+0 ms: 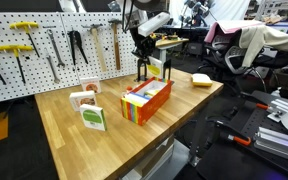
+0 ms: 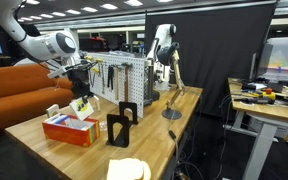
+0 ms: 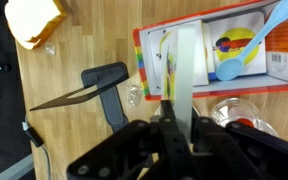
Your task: Place the white and yellow book inside the box
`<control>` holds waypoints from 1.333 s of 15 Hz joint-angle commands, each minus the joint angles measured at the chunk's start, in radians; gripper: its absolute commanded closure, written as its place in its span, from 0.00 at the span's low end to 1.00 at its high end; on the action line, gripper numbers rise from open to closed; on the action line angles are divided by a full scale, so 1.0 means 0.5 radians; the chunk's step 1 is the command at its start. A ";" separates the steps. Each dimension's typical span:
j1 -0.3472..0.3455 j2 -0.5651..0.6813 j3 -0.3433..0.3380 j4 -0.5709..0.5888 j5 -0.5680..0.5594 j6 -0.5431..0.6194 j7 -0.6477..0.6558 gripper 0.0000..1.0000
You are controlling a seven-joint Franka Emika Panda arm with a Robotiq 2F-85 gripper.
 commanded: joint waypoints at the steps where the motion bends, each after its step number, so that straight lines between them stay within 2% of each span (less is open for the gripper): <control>1: -0.031 0.091 0.031 0.028 0.009 -0.026 -0.073 0.96; 8: -0.013 0.278 0.008 0.135 0.009 -0.054 -0.117 0.96; 9: -0.011 0.289 0.000 0.143 0.003 -0.050 -0.114 0.94; 10: -0.008 0.293 -0.008 0.149 0.000 -0.051 -0.106 0.60; 11: -0.009 0.286 -0.014 0.148 0.005 -0.044 -0.093 0.60; 12: -0.011 0.280 -0.018 0.149 0.015 -0.048 -0.083 0.53; 13: -0.003 0.287 -0.016 0.127 0.003 -0.004 -0.068 0.72; 15: -0.005 0.286 -0.020 0.135 0.004 -0.006 -0.068 0.57; 16: -0.005 0.286 -0.020 0.135 0.004 -0.006 -0.068 0.54; 20: -0.005 0.286 -0.020 0.135 0.004 -0.006 -0.067 0.53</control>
